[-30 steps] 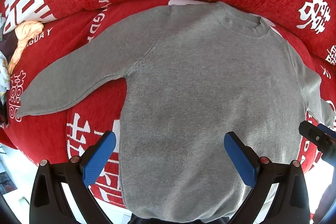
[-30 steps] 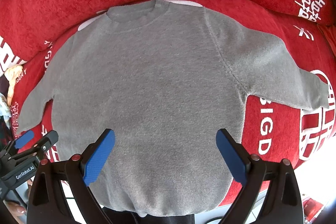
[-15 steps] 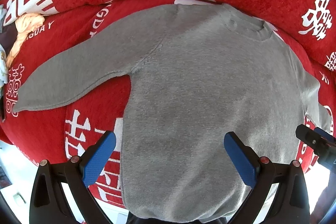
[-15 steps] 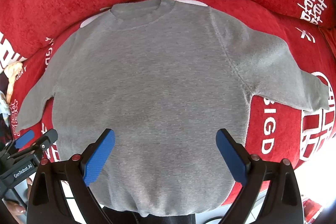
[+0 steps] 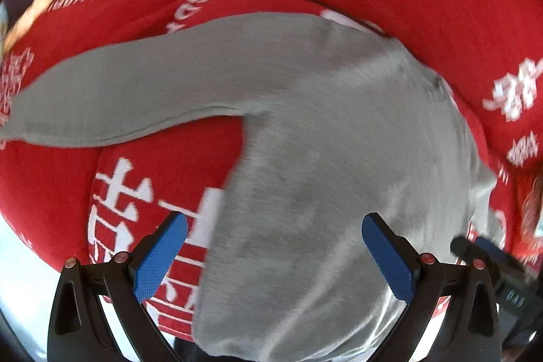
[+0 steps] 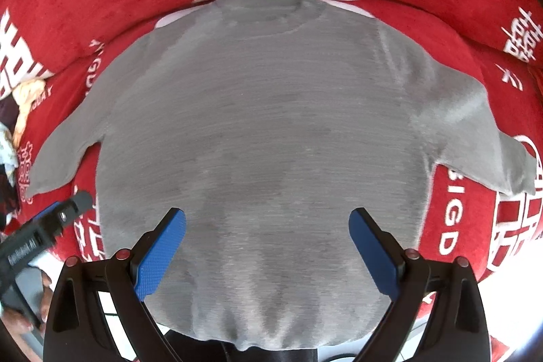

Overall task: Fold small clothes
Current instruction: 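Grasp the sweater sleeve with the left gripper and fold it across the body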

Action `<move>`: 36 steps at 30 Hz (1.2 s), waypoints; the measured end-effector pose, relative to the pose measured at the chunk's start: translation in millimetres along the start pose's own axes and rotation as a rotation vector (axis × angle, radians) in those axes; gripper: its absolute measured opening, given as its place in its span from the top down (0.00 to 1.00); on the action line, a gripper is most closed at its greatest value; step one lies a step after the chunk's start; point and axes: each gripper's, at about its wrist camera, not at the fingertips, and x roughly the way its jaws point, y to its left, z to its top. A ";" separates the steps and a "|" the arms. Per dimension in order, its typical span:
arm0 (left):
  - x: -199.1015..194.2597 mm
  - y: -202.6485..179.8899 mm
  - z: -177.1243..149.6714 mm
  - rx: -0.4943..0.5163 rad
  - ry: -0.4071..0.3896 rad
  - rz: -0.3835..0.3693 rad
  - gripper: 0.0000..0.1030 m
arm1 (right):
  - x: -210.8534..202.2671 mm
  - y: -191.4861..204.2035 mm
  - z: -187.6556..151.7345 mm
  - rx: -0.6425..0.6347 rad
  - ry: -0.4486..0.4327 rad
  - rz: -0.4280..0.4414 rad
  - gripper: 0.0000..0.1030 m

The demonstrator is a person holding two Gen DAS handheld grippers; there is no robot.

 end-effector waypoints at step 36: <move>53.2 211.9 52.7 -0.548 -0.266 -0.284 0.92 | 36.0 148.1 -44.4 -0.219 0.045 0.139 0.05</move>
